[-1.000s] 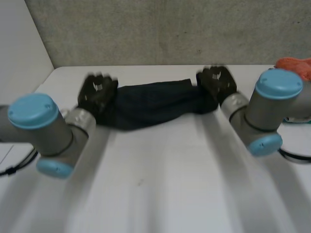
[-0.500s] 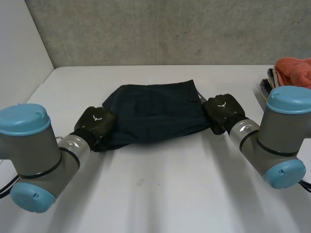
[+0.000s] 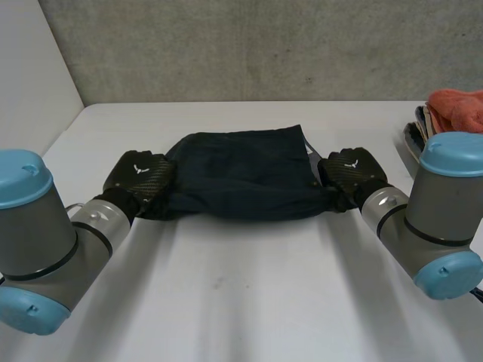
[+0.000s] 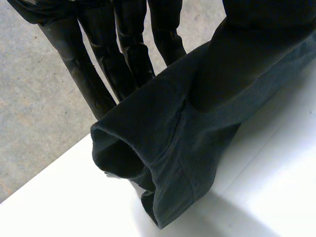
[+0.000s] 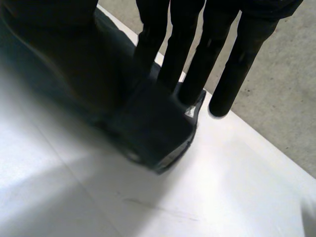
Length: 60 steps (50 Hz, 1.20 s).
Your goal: Fold the laundry.
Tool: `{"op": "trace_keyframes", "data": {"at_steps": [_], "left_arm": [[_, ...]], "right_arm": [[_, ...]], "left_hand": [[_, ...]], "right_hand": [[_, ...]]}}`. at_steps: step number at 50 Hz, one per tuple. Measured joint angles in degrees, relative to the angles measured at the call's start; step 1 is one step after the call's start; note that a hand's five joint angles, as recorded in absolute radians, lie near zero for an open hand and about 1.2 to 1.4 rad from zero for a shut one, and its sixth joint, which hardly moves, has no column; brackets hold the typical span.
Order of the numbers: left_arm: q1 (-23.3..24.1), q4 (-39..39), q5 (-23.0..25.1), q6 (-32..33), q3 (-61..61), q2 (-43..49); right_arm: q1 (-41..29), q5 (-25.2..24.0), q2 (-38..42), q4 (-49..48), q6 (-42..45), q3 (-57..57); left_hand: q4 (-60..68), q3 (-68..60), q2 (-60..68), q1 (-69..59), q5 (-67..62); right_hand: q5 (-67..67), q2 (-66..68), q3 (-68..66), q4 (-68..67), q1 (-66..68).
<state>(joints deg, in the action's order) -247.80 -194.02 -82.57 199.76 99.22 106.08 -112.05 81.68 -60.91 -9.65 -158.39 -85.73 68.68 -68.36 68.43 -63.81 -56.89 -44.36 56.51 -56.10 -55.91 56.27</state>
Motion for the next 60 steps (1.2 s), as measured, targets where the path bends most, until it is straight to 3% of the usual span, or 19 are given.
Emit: {"op": "trace_keyframes", "data": {"at_steps": [1,7,14,18,23,28,34,41,45,47,48,53,56,60], "left_arm": [[0.02,0.0,0.0,-0.35,-0.11,0.08],[0.03,0.29,-0.03,-1.89,-0.71,-0.27],[0.12,4.45,0.03,-1.94,-2.26,-8.44],[-0.01,12.37,0.12,-2.05,-7.22,-16.4],[-0.32,21.81,0.2,-2.04,-14.16,-20.37],[-0.41,26.94,0.22,-1.76,-18.17,-18.24],[-0.62,27.54,0.15,-1.15,-21.07,-6.6],[-0.49,23.0,-0.12,3.15,-32.13,10.33],[-0.19,13.64,-0.13,6.18,-40.26,14.88],[-0.1,8.43,-0.13,6.78,-42.15,15.31],[-0.02,2.06,-0.12,7.11,-43.43,15.04],[0.25,-15.98,-0.03,6.56,-42.67,10.46],[0.25,-21.09,-0.08,5.78,-40.34,7.03],[0.24,-20.99,-0.2,5.07,-37.22,5.07]], "right_arm": [[-0.01,-0.07,0.22,-0.1,-0.13,-0.03],[0.0,-0.58,0.62,-0.41,-0.26,-0.19],[0.22,-1.34,-9.16,3.56,1.32,1.11],[0.35,-2.12,-20.26,14.12,4.96,6.46],[1.01,-2.5,-25.37,24.99,8.95,13.36],[1.28,-2.29,-23.77,30.37,11.42,17.01],[0.02,-1.19,-13.93,31.29,13.04,18.68],[-1.71,3.64,-0.78,23.13,12.74,25.04],[-2.48,6.86,2.5,9.91,11.79,30.16],[-2.66,7.43,2.71,5.28,11.42,31.09],[-2.9,8.21,2.56,-3.6,10.76,32.31],[-3.18,8.7,0.83,-20.89,9.53,33.22],[-3.21,8.42,-0.1,-25.74,9.12,33.16],[-3.17,8.16,-0.4,-26.47,8.99,32.38]], "left_hand": [[0.0,0.0,0.0,0.0,0.0],[0.01,0.0,0.0,-0.07,0.0],[0.01,0.0,0.0,-0.07,0.0],[0.02,-0.02,0.12,-0.12,-0.22],[0.02,-0.02,0.13,-0.12,-0.22],[0.02,-0.02,0.13,-0.12,-0.22],[0.02,-0.02,0.13,-0.12,-0.22],[0.03,-0.02,0.14,-0.12,-0.22],[0.03,-0.02,0.14,-0.12,-0.22],[0.03,-0.02,0.14,-0.12,-0.22],[0.03,-0.02,0.15,-0.12,-0.22],[0.03,-0.02,0.15,-0.12,-0.22],[0.04,-0.02,0.15,-0.12,-0.56],[0.03,-0.02,0.15,-0.12,-0.6]], "right_hand": [[-7.32,6.4,-6.18,-6.22,6.07],[-11.93,11.2,-11.83,-12.57,8.24],[-11.93,11.2,-11.85,-12.7,8.24],[-12.09,11.2,-11.94,-12.72,8.24],[-12.1,11.2,-11.95,-12.73,8.24],[-12.1,11.2,-11.95,-12.73,8.24],[-12.1,11.2,-11.95,-12.73,8.24],[-12.1,11.2,-11.95,-12.73,8.24],[-12.1,11.2,-11.95,-12.73,8.24],[-12.1,11.2,-11.96,-12.73,8.24],[-12.1,11.2,-11.98,-12.73,8.24],[-12.33,11.2,-11.99,-12.73,8.24],[-12.73,11.2,-11.99,-12.73,8.24],[-12.79,11.2,-11.99,-12.73,8.24]]}}
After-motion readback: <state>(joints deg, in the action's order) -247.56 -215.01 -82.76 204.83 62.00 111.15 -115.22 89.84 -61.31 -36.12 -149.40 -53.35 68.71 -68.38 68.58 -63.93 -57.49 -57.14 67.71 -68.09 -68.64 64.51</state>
